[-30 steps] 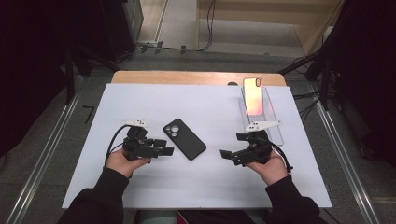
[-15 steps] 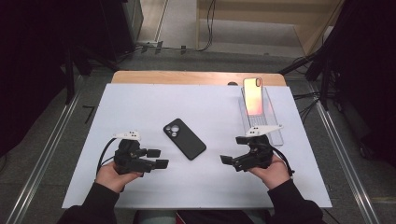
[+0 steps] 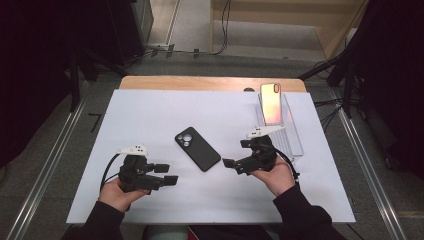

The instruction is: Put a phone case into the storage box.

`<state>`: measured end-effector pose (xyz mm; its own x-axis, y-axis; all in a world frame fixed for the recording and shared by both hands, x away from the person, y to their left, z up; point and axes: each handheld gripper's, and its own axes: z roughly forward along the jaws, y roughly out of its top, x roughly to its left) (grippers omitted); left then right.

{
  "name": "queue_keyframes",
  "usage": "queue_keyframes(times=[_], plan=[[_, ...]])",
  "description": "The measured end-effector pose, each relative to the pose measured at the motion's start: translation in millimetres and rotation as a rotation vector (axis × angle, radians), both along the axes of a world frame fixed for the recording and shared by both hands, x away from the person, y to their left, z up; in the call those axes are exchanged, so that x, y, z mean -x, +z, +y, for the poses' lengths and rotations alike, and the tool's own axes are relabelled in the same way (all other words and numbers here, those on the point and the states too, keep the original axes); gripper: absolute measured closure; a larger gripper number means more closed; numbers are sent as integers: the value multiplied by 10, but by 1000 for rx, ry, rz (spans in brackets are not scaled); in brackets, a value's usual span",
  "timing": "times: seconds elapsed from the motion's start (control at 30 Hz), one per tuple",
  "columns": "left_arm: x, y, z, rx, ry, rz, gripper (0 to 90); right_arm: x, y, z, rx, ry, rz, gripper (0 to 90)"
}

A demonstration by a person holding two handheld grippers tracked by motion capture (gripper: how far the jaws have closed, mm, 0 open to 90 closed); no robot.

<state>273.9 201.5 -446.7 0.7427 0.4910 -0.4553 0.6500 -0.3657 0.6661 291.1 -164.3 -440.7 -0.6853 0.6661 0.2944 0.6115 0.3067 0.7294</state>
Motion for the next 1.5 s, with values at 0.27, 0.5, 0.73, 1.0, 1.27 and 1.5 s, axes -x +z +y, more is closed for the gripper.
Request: queue_keyframes(times=[0.27,0.5,0.73,1.0,1.27,1.5], plan=[[19,-17,69,1,27,7,316,-191,-34,189,13,16,12,0],[50,-18,99,15,35,10,316,-348,-99,358,38,15,18,0],[52,-22,118,20,49,9,315,-477,-171,520,87,26,34,0],[50,-19,106,15,45,-5,315,-556,-300,691,134,16,48,0],[35,-22,109,12,41,-5,316,-600,-388,787,147,14,65,0],[32,-20,107,7,42,-4,316,-605,-450,868,177,19,70,0]])
